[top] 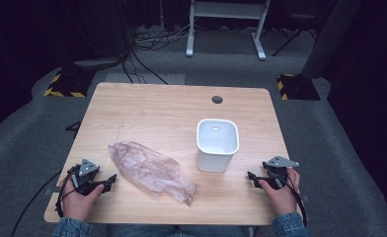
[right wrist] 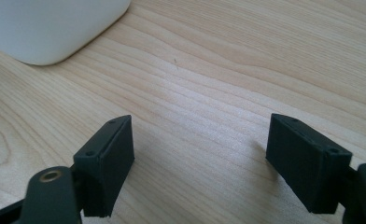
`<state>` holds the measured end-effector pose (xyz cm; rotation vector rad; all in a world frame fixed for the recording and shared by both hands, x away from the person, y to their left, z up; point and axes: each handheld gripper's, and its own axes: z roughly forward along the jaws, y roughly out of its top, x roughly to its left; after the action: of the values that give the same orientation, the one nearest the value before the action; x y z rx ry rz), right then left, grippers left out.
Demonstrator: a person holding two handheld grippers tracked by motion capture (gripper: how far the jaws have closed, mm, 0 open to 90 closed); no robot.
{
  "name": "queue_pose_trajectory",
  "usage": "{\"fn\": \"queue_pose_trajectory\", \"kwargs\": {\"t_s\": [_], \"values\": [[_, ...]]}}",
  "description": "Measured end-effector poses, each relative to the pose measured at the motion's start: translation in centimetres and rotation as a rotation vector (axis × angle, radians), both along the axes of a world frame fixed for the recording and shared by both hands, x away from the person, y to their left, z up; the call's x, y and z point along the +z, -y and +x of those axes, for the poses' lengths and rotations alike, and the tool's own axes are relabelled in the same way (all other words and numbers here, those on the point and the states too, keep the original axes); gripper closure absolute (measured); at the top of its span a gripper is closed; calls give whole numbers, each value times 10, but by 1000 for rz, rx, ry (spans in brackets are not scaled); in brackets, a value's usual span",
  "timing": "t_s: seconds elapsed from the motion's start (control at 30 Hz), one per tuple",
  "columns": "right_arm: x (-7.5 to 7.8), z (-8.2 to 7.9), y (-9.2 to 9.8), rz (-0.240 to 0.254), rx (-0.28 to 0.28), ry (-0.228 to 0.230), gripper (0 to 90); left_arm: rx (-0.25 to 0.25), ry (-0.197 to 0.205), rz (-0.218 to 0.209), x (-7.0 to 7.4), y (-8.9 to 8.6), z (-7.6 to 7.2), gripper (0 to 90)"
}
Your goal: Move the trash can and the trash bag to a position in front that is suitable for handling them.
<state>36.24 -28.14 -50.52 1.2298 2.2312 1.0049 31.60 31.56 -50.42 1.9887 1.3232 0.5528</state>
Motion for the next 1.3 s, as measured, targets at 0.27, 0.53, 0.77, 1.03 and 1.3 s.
{"fn": "queue_pose_trajectory", "kwargs": {"t_s": [0.27, 0.53, 0.77, 1.03, 1.3], "values": [[0, 0, 0, 2, -1, 1, 231, -79, 59, -50, 25, 30, -7, 256], [0, 1, -1, 2, -4, 1, 231, -203, 85, -66, 29, 86, 6, 279], [0, 1, -1, -1, -9, 2, 231, -247, 50, -42, 18, 107, 13, 293], [0, 1, -2, 0, -13, 0, 230, -246, 9, 28, 4, 95, 30, 263], [0, 3, -3, -1, -14, 1, 229, -245, 16, 34, 0, 55, 39, 273]]}}
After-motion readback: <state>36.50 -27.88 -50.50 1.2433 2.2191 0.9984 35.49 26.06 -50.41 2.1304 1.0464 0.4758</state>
